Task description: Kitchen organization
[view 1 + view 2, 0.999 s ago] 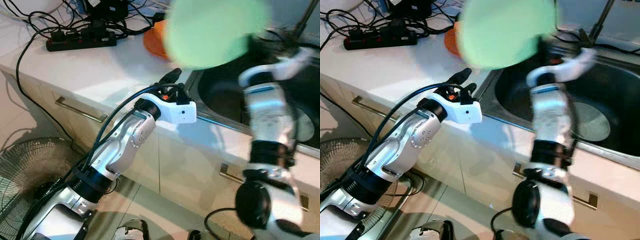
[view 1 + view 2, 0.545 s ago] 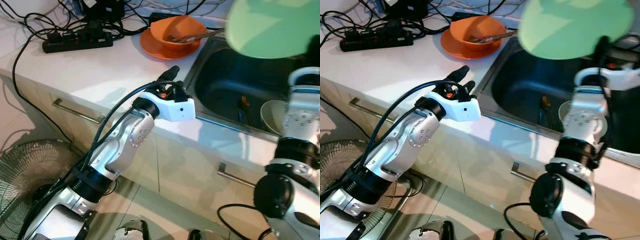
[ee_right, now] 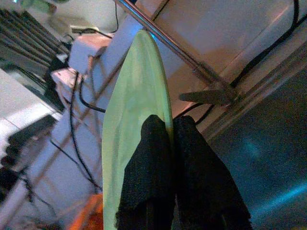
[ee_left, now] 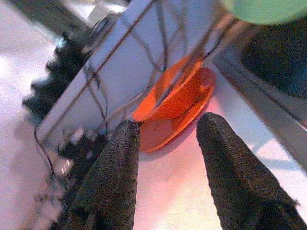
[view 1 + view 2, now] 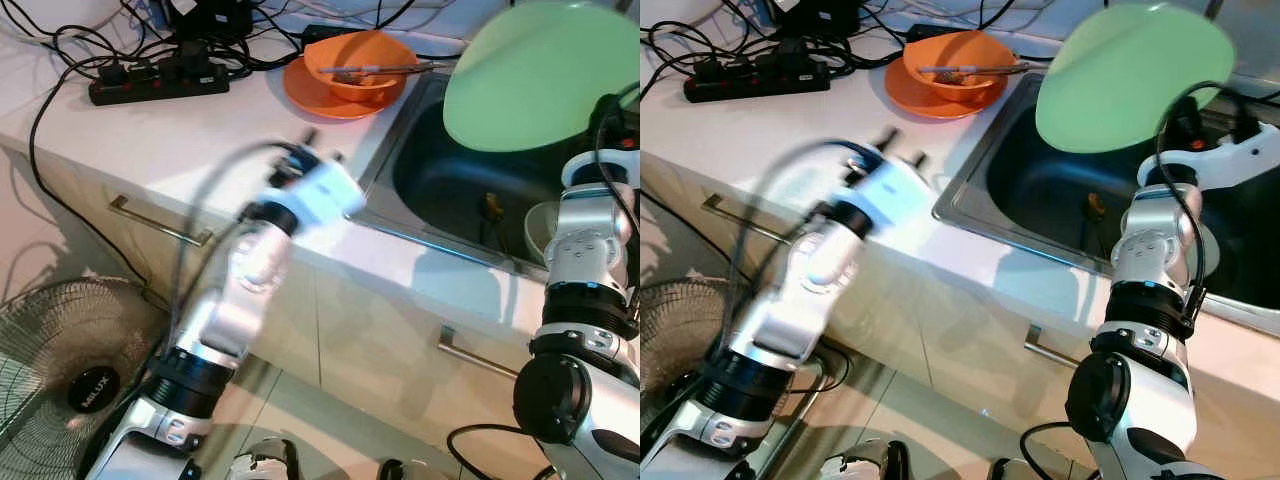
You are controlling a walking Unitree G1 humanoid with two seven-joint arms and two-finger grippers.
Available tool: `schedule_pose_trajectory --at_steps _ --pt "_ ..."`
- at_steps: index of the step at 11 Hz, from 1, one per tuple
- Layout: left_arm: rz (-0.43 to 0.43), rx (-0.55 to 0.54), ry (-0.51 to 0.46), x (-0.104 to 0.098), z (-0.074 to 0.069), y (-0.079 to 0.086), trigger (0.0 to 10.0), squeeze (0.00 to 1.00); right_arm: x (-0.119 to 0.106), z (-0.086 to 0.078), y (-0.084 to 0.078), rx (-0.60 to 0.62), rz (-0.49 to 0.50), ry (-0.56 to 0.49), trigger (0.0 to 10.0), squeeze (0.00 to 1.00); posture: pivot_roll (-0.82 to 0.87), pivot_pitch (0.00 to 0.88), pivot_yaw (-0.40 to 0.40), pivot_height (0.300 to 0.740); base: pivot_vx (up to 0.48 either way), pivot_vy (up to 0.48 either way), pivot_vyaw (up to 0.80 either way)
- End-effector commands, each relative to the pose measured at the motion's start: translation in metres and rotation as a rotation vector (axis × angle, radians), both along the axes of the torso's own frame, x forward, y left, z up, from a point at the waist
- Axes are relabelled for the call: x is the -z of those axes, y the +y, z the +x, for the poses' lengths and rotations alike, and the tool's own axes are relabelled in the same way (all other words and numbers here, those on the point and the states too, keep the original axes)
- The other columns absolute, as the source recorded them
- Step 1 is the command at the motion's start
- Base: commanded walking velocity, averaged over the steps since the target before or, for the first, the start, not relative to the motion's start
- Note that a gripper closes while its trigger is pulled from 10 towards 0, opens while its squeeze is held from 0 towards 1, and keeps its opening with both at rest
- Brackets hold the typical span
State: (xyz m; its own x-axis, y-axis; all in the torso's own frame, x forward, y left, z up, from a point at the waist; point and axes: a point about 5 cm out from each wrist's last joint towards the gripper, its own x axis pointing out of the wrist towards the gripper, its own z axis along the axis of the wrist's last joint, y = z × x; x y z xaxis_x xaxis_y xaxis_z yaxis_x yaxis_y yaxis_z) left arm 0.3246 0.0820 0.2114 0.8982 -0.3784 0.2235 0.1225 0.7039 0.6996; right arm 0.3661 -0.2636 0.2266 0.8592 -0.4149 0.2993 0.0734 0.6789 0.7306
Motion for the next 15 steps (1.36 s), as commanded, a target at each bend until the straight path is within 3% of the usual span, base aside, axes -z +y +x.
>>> schedule_pose_trajectory --at_steps 1,3,4,6,7,8,9,12,15 --pt "-0.07 -0.016 0.009 -0.001 -0.001 0.007 10.0 0.0 -0.005 -0.003 -0.005 0.052 -0.068 0.001 10.0 0.0 0.13 0.09 0.039 0.74 0.0 0.0 0.0" --pt "-0.201 0.001 0.062 -0.001 -0.004 0.012 10.0 0.0 -0.005 -0.003 -0.009 0.113 -0.127 0.036 10.0 0.0 0.13 0.089 0.04 0.74 0.0 0.0 0.0" --pt "-0.218 0.008 0.078 0.0 -0.004 0.013 10.0 0.0 -0.007 -0.003 -0.009 0.125 -0.143 0.037 10.0 0.0 0.12 0.085 0.04 0.74 0.0 0.0 0.0" --pt "-0.288 0.023 0.127 0.004 -0.003 0.014 10.0 0.0 -0.006 0.001 0.004 0.103 -0.259 0.067 10.0 0.0 0.12 0.079 0.039 0.74 0.0 0.0 0.0" --pt "-0.418 0.018 0.179 0.01 -0.001 0.018 10.0 0.0 0.002 0.007 0.018 0.056 -0.37 0.124 10.0 0.0 0.13 0.074 0.04 0.74 0.0 0.0 0.0" --pt "-0.477 0.015 0.201 0.014 0.0 0.02 10.0 0.0 0.009 0.009 0.027 0.054 -0.477 0.181 10.0 0.0 0.13 0.068 0.038 0.74 0.0 0.0 0.0" --pt "-0.543 -0.003 0.211 0.018 0.001 0.025 10.0 0.0 0.021 0.011 0.036 0.016 -0.487 0.236 10.0 0.0 0.13 0.065 0.037 0.74 0.0 0.0 0.0" --pt "-0.533 -0.006 0.217 0.021 0.001 0.028 10.0 0.0 0.025 0.015 0.044 0.002 -0.612 0.277 10.0 0.0 0.13 0.077 0.028 0.74 0.0 0.0 0.0" --pt "-0.516 -0.002 0.235 0.025 0.0 0.023 10.0 0.0 0.044 0.017 0.054 -0.053 -0.643 0.352 10.0 0.0 0.13 0.089 0.026 0.74 0.0 0.0 0.0"
